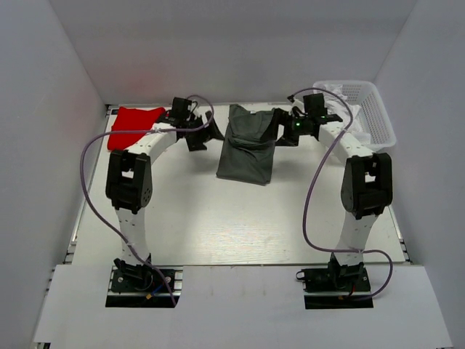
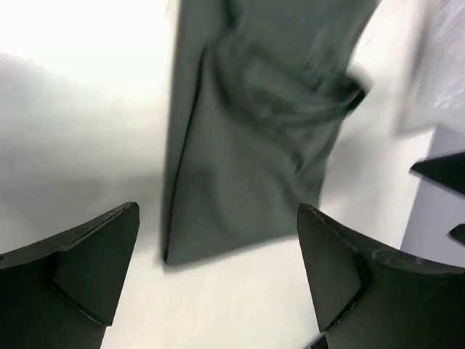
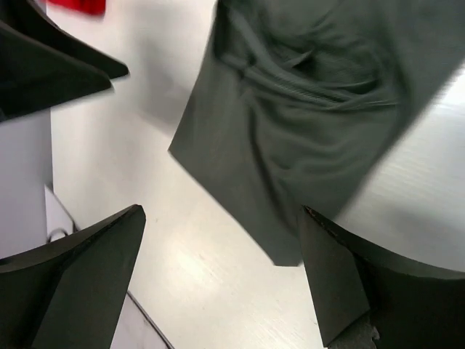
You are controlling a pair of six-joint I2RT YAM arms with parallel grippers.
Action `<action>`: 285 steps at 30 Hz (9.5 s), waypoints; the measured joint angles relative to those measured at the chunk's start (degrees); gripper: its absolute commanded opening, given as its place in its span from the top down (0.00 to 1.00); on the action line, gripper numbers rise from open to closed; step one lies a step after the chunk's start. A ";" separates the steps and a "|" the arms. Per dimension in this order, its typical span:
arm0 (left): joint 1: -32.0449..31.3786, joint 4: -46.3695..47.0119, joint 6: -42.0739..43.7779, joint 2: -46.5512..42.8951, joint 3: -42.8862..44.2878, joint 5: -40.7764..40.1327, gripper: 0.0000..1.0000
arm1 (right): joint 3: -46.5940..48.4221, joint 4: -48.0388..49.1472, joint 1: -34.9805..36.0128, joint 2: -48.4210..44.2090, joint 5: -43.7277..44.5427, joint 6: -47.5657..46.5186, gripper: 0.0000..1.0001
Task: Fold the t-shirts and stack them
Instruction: Fold the folded rectangular tshirt in 1/3 of the way, then grab one side of the 2/3 rectangular tshirt with both arms, then fold the long partially folded tshirt into a neat square, then smooth out wrinkles on the folded tshirt
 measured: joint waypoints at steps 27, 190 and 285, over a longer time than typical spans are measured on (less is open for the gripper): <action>-1.09 -8.94 1.88 -29.75 -37.68 -7.52 0.00 | 18.88 3.23 13.07 21.38 15.50 -3.10 0.10; -10.49 -10.62 13.68 2.34 1.29 -3.76 0.35 | -31.54 -2.71 1.27 -20.70 7.67 4.04 0.10; -5.01 10.19 -0.81 -1.86 -16.39 -4.22 0.00 | -15.47 28.79 6.36 2.64 -14.05 15.28 0.10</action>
